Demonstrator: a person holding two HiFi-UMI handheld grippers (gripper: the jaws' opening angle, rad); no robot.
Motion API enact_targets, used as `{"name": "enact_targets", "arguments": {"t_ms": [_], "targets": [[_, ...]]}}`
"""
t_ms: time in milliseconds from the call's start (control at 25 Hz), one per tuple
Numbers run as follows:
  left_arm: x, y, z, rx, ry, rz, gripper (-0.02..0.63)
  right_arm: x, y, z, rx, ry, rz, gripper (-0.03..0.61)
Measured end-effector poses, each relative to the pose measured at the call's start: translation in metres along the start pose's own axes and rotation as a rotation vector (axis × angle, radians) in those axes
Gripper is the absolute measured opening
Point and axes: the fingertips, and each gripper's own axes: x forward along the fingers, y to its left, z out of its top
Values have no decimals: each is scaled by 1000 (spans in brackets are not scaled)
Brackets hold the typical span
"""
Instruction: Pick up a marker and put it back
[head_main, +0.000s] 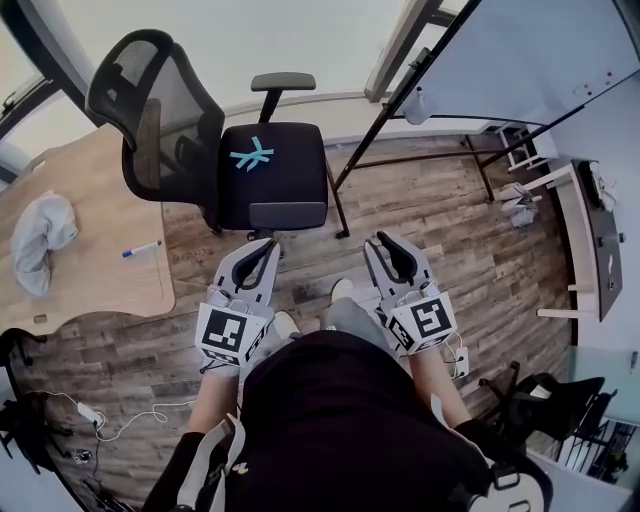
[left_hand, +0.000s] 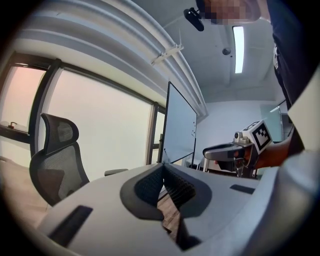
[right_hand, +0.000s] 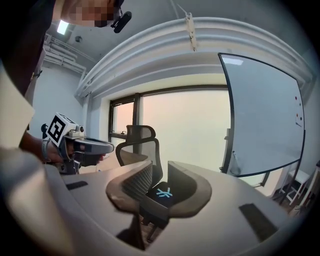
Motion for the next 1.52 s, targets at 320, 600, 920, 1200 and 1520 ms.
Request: {"name": "enact_targets", "arguments": {"t_ms": [320,600,920,1200,1520], "targets": [[33,13,-10,8,41,5,9,31,-39,-10,26,9,-12,86],[92,28,-4,41,78,4,8,68,-104,-9,71,-20,-39,86],[176,41,5,63,117,-11,9,101,-198,-9,92,-25,-92,86],[237,55,13,66,160,16,9,136,-285,-15,73,18,-142,86],[290,69,20,62,153,89,9,174,-354,-17,16,72,-136,86]]}}
